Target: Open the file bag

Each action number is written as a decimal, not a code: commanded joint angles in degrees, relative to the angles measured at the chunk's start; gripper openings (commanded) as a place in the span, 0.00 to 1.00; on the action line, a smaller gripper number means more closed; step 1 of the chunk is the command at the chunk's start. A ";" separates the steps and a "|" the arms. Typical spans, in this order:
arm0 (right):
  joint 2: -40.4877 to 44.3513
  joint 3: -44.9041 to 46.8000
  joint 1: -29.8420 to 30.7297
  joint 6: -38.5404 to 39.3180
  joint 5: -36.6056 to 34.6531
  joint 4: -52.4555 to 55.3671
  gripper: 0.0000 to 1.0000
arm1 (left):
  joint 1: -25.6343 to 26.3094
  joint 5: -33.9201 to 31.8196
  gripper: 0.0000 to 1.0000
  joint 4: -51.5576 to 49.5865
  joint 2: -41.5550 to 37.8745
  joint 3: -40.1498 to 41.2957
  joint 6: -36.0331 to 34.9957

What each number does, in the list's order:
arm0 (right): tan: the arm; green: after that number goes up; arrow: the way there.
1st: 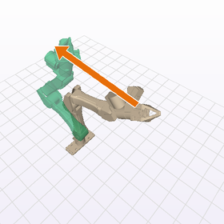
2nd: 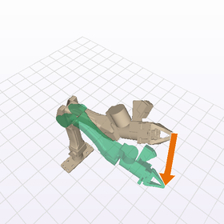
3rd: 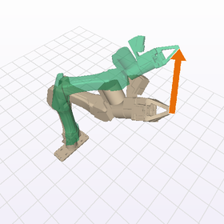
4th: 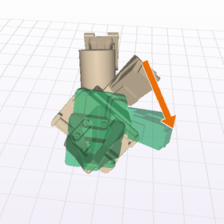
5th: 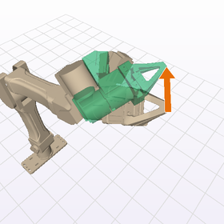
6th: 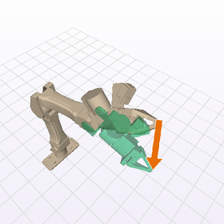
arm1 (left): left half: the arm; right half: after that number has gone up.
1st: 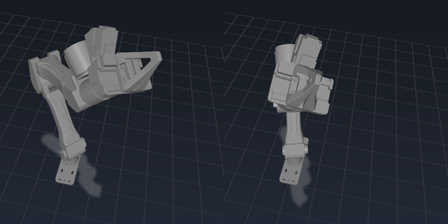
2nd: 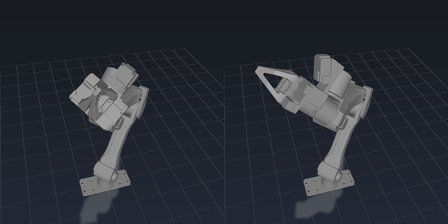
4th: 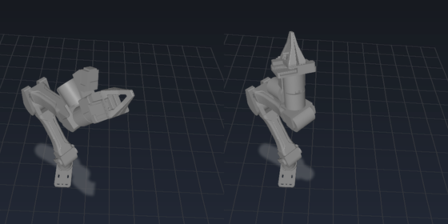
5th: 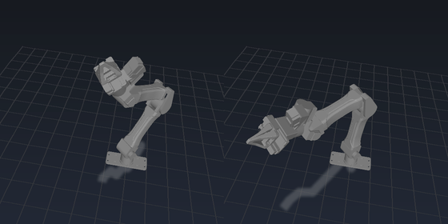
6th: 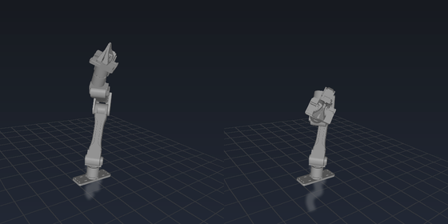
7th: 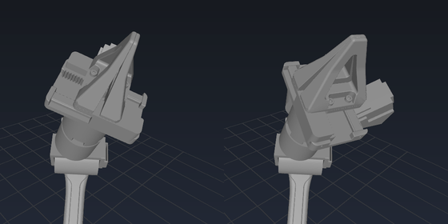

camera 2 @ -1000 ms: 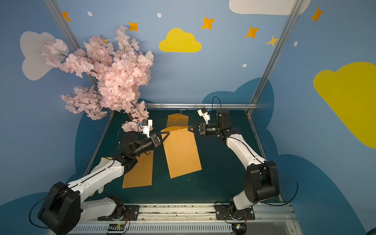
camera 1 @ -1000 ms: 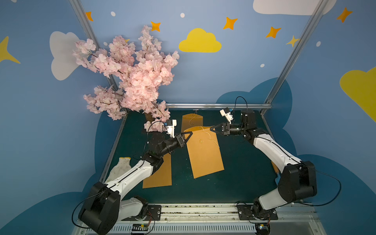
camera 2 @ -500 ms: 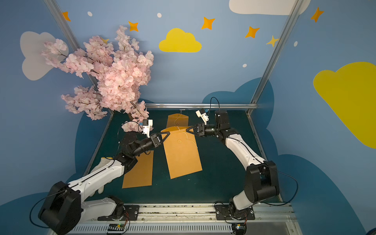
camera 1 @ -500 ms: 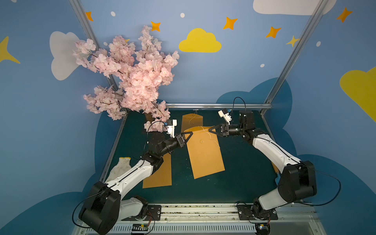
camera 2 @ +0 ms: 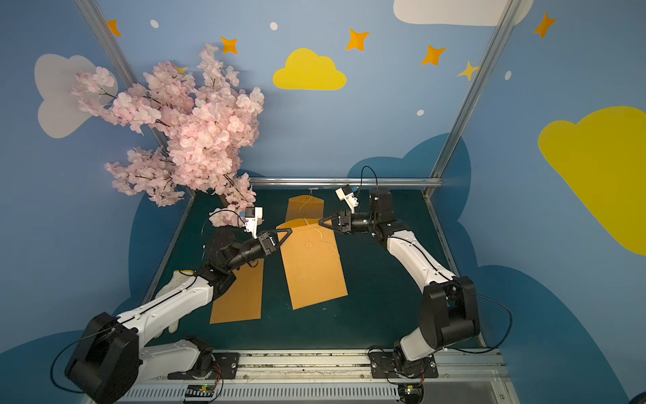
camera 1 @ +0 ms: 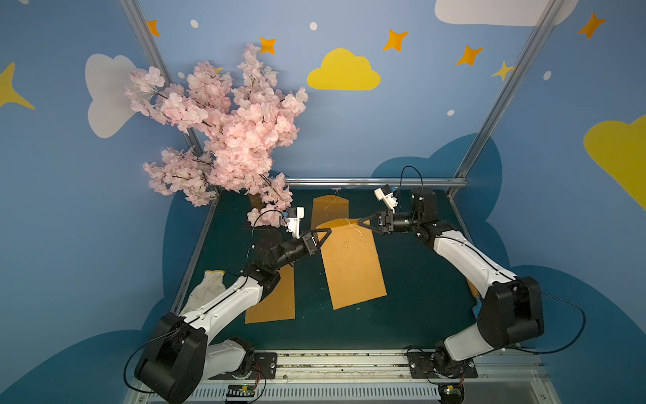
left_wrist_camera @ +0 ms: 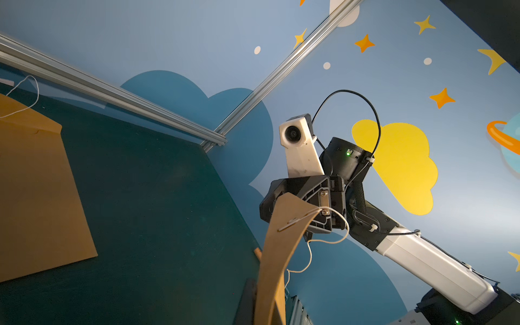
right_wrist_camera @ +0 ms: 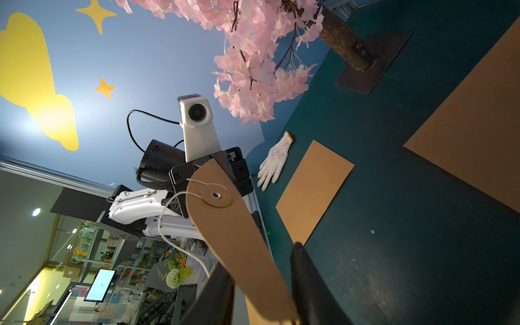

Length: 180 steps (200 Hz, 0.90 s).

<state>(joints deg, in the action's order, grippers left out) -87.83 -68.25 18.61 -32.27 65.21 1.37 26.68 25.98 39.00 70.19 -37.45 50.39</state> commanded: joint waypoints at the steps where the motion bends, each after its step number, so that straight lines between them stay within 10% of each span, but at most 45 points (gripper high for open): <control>1: -0.23 -1.69 0.55 0.46 1.41 -0.55 0.24 | -0.02 0.92 0.02 -1.22 -0.85 0.58 -1.43; 35: -0.32 -1.02 0.54 -1.18 1.59 -2.78 0.18 | 0.00 1.82 0.02 -0.44 -0.30 1.10 -1.23; 90: -0.39 -1.03 0.47 -1.23 1.32 -3.32 0.38 | 0.08 2.85 0.03 0.16 -0.82 2.65 -1.26; 180: -0.32 -0.70 0.63 -2.27 2.35 -4.22 0.12 | 0.07 2.85 0.08 -0.33 -0.89 2.56 -1.69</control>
<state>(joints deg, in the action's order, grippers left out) -88.16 -68.25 18.81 -33.65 66.08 -0.16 26.50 27.03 39.90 68.99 -35.70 50.30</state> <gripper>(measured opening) 0.140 0.050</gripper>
